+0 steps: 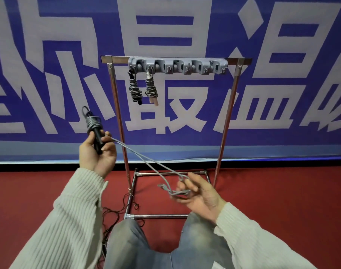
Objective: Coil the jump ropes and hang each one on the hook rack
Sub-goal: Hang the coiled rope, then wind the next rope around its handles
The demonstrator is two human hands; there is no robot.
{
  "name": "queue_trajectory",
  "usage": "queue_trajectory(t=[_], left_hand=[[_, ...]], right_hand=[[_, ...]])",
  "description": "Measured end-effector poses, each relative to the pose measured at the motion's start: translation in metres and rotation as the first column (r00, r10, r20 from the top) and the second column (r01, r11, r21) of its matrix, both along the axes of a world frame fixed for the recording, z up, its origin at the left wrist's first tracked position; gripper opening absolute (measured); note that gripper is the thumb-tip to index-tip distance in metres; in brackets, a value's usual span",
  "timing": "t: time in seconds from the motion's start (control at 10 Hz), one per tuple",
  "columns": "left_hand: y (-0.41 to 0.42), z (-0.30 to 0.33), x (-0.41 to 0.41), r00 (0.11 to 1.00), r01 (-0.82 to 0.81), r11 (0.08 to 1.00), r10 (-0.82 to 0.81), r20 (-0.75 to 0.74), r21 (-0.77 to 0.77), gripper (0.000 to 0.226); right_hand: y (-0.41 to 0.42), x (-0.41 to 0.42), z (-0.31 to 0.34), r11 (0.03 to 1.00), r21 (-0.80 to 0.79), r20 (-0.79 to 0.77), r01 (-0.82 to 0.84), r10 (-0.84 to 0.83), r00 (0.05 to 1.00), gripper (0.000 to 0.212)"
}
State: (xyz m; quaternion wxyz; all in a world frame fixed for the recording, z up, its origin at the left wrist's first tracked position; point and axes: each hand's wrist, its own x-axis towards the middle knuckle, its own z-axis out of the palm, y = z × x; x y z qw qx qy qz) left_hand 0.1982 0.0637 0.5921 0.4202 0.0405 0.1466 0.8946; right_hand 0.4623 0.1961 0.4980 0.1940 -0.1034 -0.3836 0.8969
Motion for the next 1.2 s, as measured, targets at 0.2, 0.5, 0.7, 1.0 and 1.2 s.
queue_trajectory(t=[0.2,0.5,0.7,1.0,1.2], left_hand=[[-0.007,-0.01,-0.025,0.996,-0.086,0.994,0.084,-0.035,-0.069,0.027],[0.007,-0.018,-0.017,0.979,-0.123,0.969,0.084,-0.184,-0.212,0.022],[-0.004,-0.021,-0.045,0.973,-0.182,0.961,0.146,-0.176,-0.21,0.024],[0.004,-0.038,-0.051,0.951,-0.287,0.913,0.236,-0.198,-0.29,0.019],[0.008,-0.049,-0.04,0.939,-0.294,0.839,0.163,-0.304,-0.459,0.021]], right_hand=[[0.026,0.035,-0.027,0.958,0.273,0.364,0.085,-0.185,0.913,0.042],[0.083,0.034,-0.046,0.786,-0.153,0.487,0.599,-0.468,0.738,0.02],[0.094,0.049,-0.046,0.552,0.818,0.477,0.163,-0.809,0.343,0.021],[0.115,0.074,-0.06,0.728,0.486,0.641,0.483,-0.673,0.37,0.007],[0.106,0.088,-0.061,0.874,0.006,0.494,0.486,-0.425,0.758,0.024]])
